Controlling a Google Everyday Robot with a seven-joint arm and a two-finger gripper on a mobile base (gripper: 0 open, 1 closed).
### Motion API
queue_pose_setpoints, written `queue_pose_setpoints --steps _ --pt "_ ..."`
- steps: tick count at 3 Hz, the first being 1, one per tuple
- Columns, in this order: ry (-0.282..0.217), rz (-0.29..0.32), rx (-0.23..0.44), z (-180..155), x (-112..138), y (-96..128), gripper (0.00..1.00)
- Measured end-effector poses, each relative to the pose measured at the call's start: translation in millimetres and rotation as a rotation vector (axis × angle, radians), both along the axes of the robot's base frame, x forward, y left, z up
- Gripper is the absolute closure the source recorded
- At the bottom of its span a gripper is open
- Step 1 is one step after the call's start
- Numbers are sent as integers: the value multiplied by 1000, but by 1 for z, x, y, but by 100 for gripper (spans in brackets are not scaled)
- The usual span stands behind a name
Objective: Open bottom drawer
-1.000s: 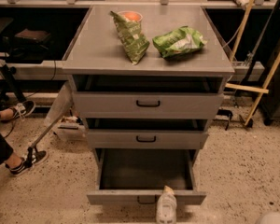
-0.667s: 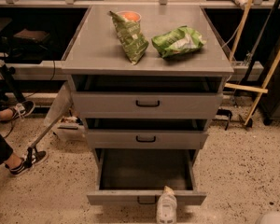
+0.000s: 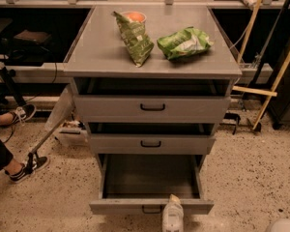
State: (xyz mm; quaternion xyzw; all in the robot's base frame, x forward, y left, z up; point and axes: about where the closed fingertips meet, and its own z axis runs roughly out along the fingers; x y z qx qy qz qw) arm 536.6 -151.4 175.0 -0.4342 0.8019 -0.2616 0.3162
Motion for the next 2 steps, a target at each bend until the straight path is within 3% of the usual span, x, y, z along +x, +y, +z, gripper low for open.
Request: queue_pose_setpoints --steps 2 --pt "8 5 10 0 -8 2 100"
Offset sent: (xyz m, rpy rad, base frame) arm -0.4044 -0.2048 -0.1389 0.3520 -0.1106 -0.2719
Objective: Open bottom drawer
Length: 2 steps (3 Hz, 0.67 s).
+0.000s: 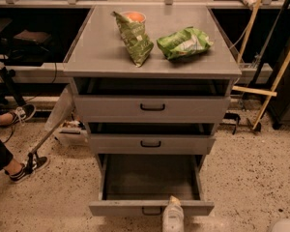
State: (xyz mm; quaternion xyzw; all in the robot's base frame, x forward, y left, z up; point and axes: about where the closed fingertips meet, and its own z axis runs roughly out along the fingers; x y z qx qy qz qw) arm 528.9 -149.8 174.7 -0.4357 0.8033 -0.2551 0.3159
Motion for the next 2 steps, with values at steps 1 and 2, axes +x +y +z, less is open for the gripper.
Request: queue_pose_setpoints --steps 1,2 --pt "13 8 16 -6 -13 2 100" --pt "13 8 16 -3 -13 2 100"
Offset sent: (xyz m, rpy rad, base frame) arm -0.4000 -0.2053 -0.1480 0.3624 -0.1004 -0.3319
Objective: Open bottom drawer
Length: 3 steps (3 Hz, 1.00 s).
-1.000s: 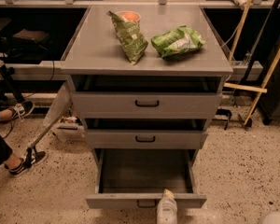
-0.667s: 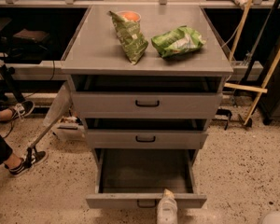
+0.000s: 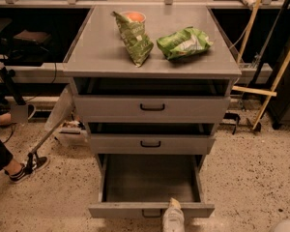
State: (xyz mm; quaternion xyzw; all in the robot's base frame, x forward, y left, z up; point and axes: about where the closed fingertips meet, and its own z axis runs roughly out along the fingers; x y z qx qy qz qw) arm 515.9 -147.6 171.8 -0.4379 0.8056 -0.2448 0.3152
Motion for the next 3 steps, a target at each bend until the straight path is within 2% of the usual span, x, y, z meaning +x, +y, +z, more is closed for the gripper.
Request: queue_pose_setpoints --steps 1,3 --pt "14 8 18 -7 -15 2 100" --pt "24 13 29 -5 -24 4 100"
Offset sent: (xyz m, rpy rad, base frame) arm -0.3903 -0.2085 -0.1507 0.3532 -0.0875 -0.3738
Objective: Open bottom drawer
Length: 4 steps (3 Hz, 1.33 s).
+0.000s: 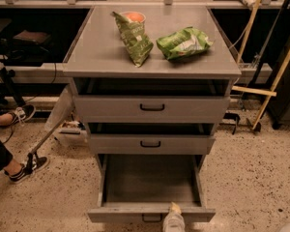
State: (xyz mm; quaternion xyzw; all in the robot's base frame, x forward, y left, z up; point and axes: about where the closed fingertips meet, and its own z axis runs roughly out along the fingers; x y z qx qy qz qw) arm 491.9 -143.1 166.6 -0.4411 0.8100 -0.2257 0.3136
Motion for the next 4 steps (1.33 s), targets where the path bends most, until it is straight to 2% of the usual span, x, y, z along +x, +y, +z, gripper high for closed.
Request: queue_pose_setpoints --steps 1,2,3,4 --pt "0 0 0 3 0 0 100" --pt "14 7 18 -3 -13 3 100" --pt "14 7 18 -2 -11 4 100" --pt "27 12 34 -8 -22 7 100"
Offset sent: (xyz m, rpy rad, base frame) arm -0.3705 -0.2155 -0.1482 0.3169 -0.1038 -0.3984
